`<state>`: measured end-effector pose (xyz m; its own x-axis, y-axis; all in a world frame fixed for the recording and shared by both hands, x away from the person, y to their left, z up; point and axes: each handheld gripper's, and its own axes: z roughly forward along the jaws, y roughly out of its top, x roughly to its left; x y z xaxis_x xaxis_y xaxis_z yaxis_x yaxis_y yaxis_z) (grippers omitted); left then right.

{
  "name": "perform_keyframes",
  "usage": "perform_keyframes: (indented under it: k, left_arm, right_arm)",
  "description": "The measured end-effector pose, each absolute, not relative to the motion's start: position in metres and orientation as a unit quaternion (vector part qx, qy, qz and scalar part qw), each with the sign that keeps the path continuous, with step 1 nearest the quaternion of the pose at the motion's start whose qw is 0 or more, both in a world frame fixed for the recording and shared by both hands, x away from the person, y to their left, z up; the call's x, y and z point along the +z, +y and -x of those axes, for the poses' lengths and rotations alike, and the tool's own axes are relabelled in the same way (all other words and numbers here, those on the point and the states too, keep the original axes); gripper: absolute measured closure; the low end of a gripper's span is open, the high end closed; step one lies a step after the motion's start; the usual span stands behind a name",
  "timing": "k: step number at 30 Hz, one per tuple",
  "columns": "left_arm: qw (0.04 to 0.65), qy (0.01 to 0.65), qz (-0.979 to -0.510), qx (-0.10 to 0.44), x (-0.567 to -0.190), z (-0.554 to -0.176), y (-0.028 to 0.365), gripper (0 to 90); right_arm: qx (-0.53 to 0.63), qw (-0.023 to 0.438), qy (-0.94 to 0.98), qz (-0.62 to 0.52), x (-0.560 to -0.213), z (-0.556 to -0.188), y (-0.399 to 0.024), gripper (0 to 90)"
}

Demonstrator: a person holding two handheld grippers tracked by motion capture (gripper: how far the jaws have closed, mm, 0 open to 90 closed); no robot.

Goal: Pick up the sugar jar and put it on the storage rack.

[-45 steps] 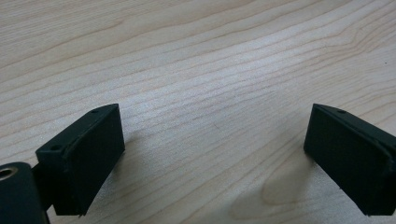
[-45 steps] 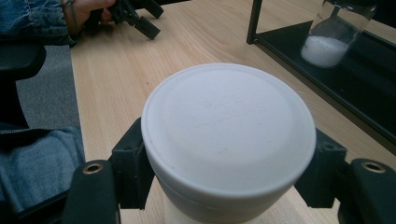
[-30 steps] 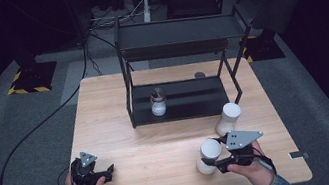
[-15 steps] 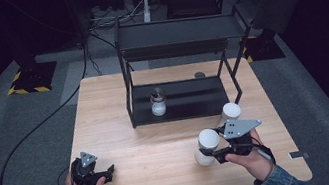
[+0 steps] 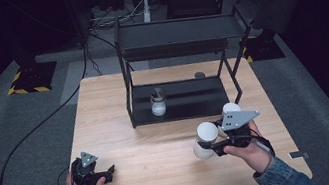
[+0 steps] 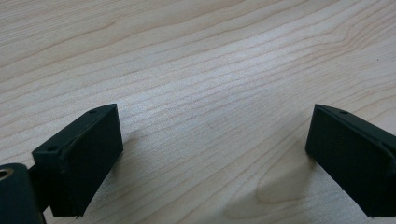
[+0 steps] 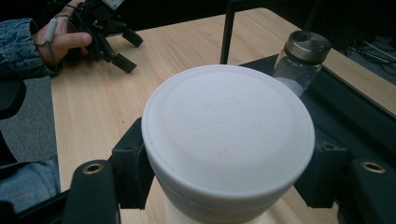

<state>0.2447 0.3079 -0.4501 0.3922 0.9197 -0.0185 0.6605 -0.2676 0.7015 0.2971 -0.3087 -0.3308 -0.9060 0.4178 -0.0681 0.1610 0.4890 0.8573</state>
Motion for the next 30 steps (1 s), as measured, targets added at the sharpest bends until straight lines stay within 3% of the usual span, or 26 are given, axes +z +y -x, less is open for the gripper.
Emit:
perform_keyframes:
  k: [30]
  left_arm:
    - [0.32,0.512,-0.772,0.201,-0.45,-0.246,0.307,2.6]
  right_arm:
    - [0.473,0.13,0.851,-0.19,-0.3,-0.331,-0.308,33.3]
